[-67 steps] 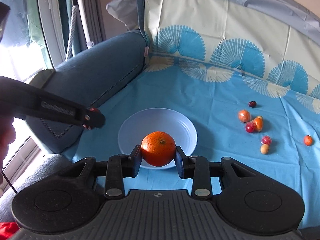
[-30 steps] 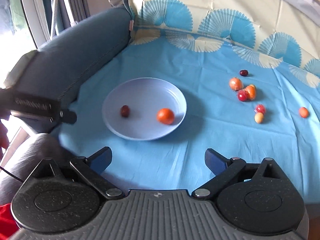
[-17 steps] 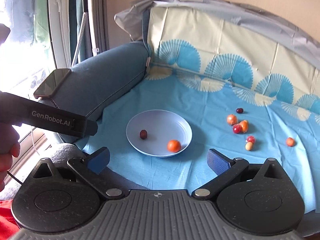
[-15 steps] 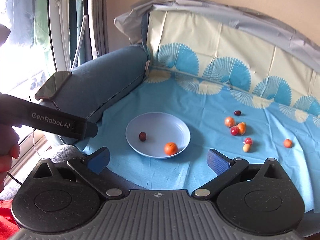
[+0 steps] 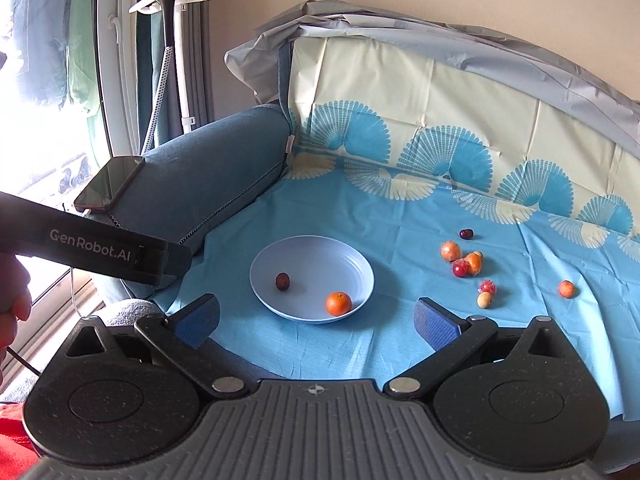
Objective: Organize fruits
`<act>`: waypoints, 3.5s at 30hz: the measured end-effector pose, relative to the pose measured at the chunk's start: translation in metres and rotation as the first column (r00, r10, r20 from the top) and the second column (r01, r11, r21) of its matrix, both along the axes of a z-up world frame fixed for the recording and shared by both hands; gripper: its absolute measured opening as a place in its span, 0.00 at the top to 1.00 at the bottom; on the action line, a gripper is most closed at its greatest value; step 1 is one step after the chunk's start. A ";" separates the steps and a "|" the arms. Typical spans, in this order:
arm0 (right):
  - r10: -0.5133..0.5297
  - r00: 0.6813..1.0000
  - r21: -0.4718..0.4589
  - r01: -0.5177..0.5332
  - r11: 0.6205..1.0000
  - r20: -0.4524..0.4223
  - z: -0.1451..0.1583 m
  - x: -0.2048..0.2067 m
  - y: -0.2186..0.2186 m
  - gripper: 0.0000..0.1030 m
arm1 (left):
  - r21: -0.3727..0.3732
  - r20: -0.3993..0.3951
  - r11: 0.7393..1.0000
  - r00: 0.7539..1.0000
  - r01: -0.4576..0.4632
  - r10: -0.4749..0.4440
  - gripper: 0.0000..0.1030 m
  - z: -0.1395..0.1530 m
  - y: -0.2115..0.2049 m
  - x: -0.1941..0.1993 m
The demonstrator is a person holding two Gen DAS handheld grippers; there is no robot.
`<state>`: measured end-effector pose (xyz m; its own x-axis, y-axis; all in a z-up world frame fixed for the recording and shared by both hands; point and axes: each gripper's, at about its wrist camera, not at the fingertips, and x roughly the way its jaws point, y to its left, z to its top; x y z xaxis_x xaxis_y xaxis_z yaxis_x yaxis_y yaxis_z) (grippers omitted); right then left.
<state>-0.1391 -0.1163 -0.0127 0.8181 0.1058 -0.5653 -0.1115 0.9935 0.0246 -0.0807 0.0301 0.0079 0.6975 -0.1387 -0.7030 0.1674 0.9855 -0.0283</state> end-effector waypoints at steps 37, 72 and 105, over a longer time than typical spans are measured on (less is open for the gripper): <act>-0.177 0.973 0.100 0.193 0.976 -0.148 -0.050 0.057 -0.068 0.01 | 0.043 -0.118 0.999 0.993 0.024 -0.019 0.00 -0.021 -0.044 0.077; -0.731 0.662 0.001 0.741 0.671 -0.162 -0.237 0.253 -0.320 0.68 | 0.060 -0.276 0.907 0.881 0.416 -0.385 0.01 -0.199 -0.344 0.322; -0.154 0.988 0.052 0.153 0.987 0.018 -0.040 0.067 -0.091 0.68 | 0.010 -0.103 0.988 0.983 0.153 -0.151 0.71 0.004 -0.077 0.090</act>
<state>-0.0718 -0.2072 -0.0524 0.8391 0.0057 -0.5439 0.0415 0.9964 0.0745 0.0097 -0.0471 0.0116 0.5938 -0.2242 -0.7728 0.3121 0.9494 -0.0356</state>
